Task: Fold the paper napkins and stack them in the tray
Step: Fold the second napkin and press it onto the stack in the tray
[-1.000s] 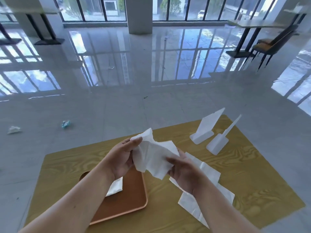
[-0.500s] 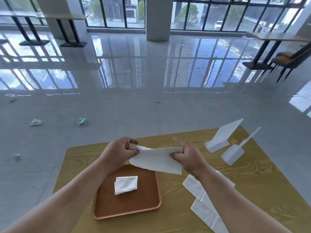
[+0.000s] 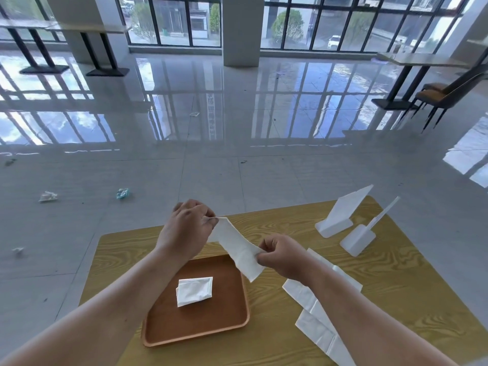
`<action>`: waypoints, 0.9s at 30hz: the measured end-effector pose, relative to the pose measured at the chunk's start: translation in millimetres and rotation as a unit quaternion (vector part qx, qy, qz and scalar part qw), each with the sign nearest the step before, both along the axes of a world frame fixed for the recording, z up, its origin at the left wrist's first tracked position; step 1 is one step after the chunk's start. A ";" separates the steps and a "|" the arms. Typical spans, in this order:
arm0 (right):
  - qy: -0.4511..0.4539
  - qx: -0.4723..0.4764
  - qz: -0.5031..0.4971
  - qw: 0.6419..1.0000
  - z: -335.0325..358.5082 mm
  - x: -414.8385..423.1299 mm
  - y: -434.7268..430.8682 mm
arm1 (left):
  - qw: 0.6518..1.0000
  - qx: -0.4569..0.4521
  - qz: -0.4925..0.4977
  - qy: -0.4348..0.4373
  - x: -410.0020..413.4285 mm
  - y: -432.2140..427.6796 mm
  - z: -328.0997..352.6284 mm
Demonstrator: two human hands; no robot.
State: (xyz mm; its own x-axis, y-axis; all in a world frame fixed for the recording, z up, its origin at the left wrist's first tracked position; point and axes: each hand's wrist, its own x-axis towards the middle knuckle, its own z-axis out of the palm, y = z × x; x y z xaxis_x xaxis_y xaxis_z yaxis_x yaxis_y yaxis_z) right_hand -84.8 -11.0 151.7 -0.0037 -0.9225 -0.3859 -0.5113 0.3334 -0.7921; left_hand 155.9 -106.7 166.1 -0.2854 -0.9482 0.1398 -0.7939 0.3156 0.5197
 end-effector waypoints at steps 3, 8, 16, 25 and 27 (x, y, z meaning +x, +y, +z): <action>-0.239 0.048 -0.062 0.968 1.9 5.8 2.3 | 0.999 0.005 0.049 0.013 -6.3 5.4 -2.5; -0.476 0.062 -0.162 0.862 3.3 15.2 6.2 | 0.981 0.160 0.105 0.042 0.2 21.4 -12.1; -0.511 0.047 -0.153 0.845 -1.2 29.6 7.8 | 0.765 0.539 0.022 0.352 5.0 36.4 -28.2; -0.398 0.056 -0.127 0.907 0.4 36.2 4.8 | 0.767 0.409 0.032 0.493 -4.1 26.7 -26.8; -0.406 0.051 -0.156 0.899 1.7 37.2 0.0 | 0.770 0.411 0.009 0.488 -3.4 26.0 -25.2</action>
